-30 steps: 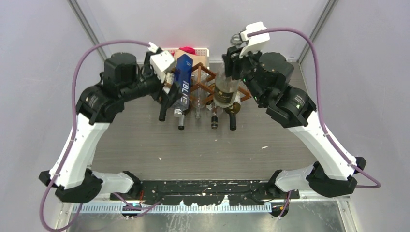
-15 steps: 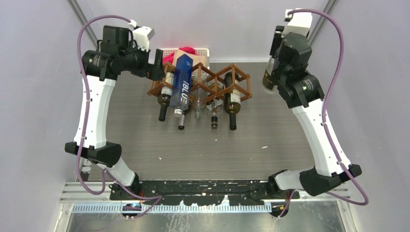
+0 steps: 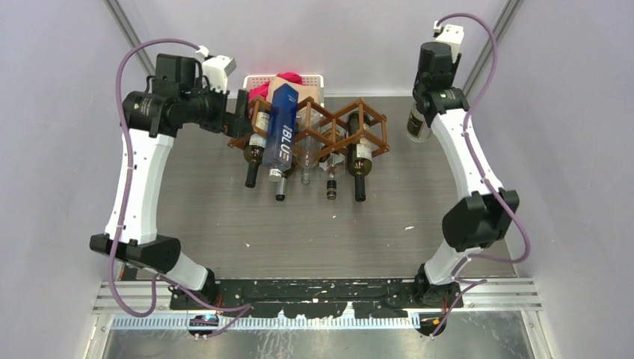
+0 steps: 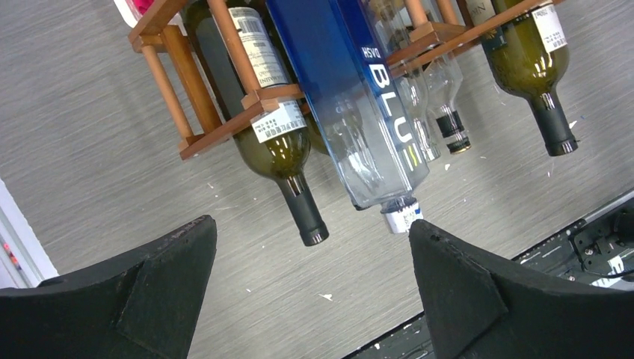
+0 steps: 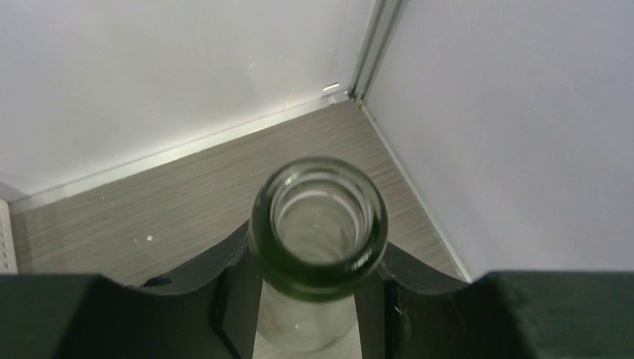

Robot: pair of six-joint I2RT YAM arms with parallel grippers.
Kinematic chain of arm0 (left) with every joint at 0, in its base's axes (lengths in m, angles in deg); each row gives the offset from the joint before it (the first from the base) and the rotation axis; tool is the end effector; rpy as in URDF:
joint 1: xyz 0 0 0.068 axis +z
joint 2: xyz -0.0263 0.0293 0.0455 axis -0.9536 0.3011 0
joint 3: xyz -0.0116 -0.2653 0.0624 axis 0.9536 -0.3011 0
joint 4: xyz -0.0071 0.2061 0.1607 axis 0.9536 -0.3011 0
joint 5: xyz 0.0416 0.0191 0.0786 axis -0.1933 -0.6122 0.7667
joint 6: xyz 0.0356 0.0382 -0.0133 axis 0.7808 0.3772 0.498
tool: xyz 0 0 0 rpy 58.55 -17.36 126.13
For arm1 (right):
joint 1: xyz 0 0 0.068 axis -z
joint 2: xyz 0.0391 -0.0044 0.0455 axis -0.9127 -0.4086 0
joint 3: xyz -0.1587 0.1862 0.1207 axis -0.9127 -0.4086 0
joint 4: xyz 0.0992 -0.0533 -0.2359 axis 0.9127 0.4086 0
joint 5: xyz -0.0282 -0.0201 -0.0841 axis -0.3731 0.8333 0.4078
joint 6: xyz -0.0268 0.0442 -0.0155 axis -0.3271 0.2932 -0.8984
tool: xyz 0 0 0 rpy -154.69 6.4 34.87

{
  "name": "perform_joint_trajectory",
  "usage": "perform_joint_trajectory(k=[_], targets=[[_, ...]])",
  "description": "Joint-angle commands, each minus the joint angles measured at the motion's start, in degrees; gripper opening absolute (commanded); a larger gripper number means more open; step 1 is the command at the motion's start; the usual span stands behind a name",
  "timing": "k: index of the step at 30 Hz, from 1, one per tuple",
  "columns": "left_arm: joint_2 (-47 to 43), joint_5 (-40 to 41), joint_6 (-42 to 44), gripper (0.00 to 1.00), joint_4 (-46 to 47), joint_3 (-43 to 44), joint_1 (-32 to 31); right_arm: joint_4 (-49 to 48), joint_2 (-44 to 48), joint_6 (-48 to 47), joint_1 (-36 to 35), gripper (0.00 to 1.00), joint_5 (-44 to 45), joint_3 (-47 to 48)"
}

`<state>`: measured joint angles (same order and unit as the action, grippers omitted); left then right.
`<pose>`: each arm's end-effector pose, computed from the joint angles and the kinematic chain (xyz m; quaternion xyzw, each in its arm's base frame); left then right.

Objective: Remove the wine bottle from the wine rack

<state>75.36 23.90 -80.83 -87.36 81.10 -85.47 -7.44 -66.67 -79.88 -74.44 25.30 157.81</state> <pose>0.2648 -0.0707 0.4848 0.1675 0.8904 -0.1611 0.3914 0.3701 0.0346 0.4433 0.1481 0.7659 -0.1840 0.5980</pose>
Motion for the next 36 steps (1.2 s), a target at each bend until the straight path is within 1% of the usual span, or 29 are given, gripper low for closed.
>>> perform_joint_trajectory(k=[1,3,8,12,13,16,19,21,26,27,28,29,31,32,35,36], targets=[[-5.67,-3.31,-0.73,1.00,6.28,-3.45,0.34,-18.84,-1.28,1.18,0.00,0.01,-3.01,3.26],[-7.02,-4.48,-0.25,1.00,7.61,-5.64,0.34,-22.70,-3.10,1.34,0.05,0.01,-4.34,1.98],[-9.33,-6.36,1.21,1.00,10.19,-9.41,0.34,-23.39,-9.25,3.58,0.04,0.01,-8.11,4.03],[-10.51,-7.05,1.68,1.00,11.24,-10.78,0.34,-27.59,-13.07,4.10,0.03,0.01,-10.64,4.73],[-10.80,-7.42,1.71,1.00,11.27,-11.00,0.34,-28.70,-14.93,4.36,0.03,0.01,-12.58,5.51],[-10.98,-9.08,2.13,1.00,11.22,-11.38,0.34,-29.14,-17.53,4.69,-0.10,0.01,-15.50,7.09],[-11.07,-10.90,2.81,1.00,10.96,-11.86,0.32,-26.84,-20.60,4.17,-0.86,0.01,-15.12,10.41],[-11.12,-10.77,2.93,1.00,10.92,-11.79,0.34,-26.88,-21.61,3.35,-1.38,0.01,-15.31,10.91],[-11.56,-10.34,3.29,1.00,11.22,-12.29,0.34,-29.35,-21.74,0.69,-2.62,0.01,-16.86,8.64],[-11.60,-10.35,3.29,1.00,11.14,-12.31,0.34,-29.37,-21.80,0.04,-2.95,0.02,-17.33,8.62],[-11.60,-10.31,3.29,1.00,11.03,-12.31,0.34,-29.37,-21.77,-0.99,-3.24,0.05,-17.82,8.49],[-11.60,-10.35,3.28,1.00,10.96,-12.34,0.34,-29.42,-21.59,-1.51,-3.52,0.10,-18.72,8.13],[-11.59,-10.46,3.44,1.00,10.67,-12.36,0.34,-29.03,-21.13,-1.81,-3.80,0.29,-20.76,7.50],[-11.53,-10.64,3.71,1.00,10.39,-12.25,0.34,-28.83,-20.92,-1.60,-3.88,0.35,-20.73,7.11],[-11.51,-10.88,4.22,1.00,9.83,-11.89,0.34,-30.07,-19.42,-1.22,-3.84,0.49,-20.69,4.84],[-11.48,-10.84,4.25,1.00,9.70,-11.81,0.34,-30.37,-18.71,-0.91,-3.86,0.57,-20.91,3.97]])
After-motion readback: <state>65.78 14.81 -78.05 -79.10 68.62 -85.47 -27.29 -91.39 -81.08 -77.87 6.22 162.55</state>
